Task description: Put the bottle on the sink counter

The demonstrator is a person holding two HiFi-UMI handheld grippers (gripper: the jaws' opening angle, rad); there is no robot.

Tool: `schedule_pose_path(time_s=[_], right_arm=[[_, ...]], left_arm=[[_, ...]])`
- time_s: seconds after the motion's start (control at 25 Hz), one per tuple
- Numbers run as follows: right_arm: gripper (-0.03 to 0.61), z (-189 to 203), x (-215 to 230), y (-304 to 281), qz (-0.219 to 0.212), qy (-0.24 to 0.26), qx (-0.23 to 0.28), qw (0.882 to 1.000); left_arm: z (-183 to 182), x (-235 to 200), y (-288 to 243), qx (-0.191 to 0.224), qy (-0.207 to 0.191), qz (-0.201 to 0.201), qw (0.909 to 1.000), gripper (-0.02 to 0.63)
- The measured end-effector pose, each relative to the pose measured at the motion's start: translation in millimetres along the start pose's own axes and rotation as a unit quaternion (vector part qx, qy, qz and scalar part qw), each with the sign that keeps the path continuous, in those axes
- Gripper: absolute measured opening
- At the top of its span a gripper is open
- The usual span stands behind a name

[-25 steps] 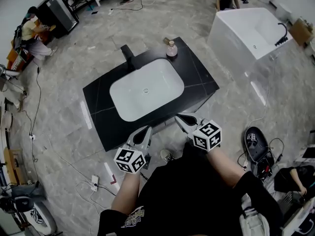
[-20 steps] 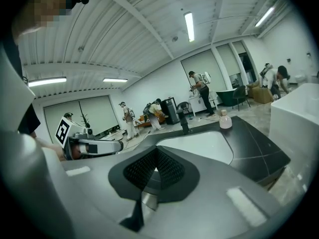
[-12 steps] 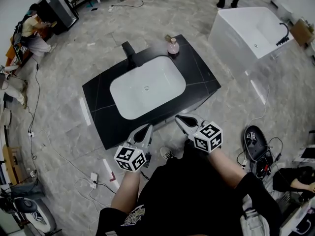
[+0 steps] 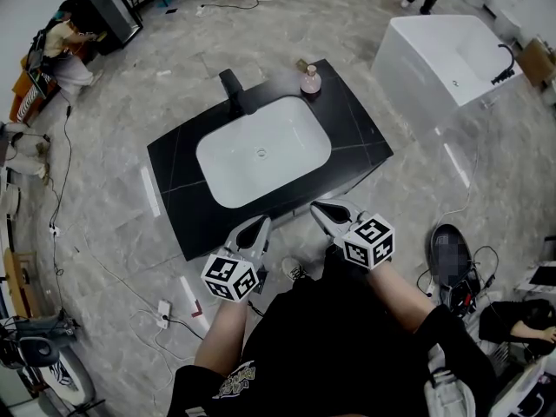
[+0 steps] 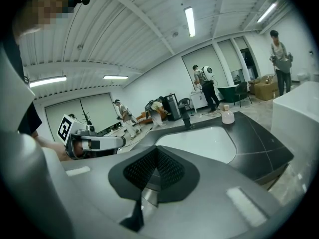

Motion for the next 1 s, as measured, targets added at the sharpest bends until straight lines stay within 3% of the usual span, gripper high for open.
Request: schedule_pose_path(time_s=[1.0], right_arm=[[0.028,3,-4,10,-0.008,-0.003,0.014,1.0]], left_arm=[[0,12,0,0.0,-0.008,0.002,1.0,0.0]])
Point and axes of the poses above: the fingertips, and each gripper's own axes: y backward along the fingers, x to its right, z out of its underside, the point moved 6 cm from there along y, backward along the fingers, and after that the axes turned 7 degrees about -x, right-handed, at the moved point
